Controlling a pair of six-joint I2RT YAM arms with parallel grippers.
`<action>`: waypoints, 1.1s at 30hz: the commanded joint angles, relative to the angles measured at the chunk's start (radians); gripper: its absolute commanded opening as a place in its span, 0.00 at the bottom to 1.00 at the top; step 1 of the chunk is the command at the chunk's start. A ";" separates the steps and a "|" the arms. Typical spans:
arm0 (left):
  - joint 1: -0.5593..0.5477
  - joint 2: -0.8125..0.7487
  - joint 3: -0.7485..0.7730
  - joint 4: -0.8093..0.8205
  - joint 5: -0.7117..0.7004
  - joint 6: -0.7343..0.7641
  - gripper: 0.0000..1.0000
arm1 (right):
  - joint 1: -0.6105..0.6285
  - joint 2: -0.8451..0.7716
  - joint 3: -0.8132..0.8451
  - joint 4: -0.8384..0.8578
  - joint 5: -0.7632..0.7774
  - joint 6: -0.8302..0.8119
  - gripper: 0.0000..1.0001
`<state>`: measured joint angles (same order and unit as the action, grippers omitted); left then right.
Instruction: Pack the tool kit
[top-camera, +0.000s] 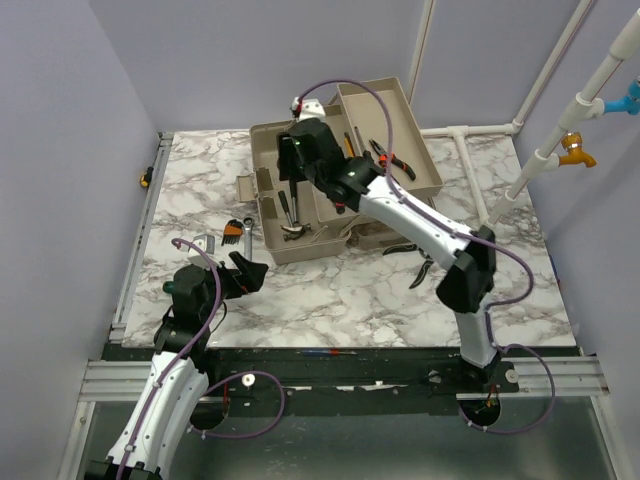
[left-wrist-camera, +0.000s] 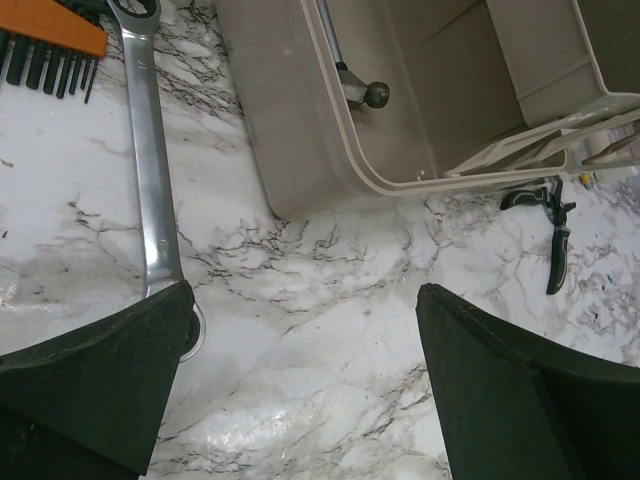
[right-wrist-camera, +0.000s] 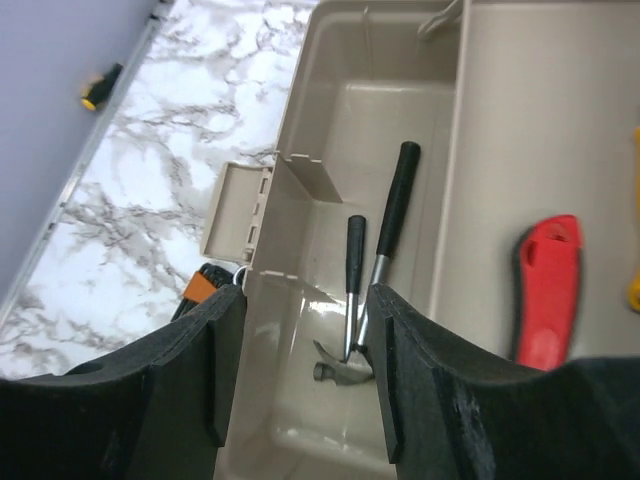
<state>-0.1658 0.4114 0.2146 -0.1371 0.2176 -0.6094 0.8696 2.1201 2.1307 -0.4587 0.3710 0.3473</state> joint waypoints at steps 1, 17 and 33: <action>-0.002 0.002 -0.007 0.008 -0.009 0.007 0.96 | 0.000 -0.234 -0.134 0.009 0.013 0.008 0.59; -0.001 0.013 -0.006 0.022 0.000 0.008 0.96 | -0.001 -1.028 -1.007 -0.180 0.336 0.274 0.67; -0.001 0.016 -0.006 0.022 0.006 0.011 0.96 | -0.097 -0.898 -1.390 -0.249 0.276 0.812 0.71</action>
<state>-0.1658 0.4343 0.2146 -0.1356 0.2180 -0.6094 0.8463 1.1519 0.7631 -0.7132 0.6651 1.0561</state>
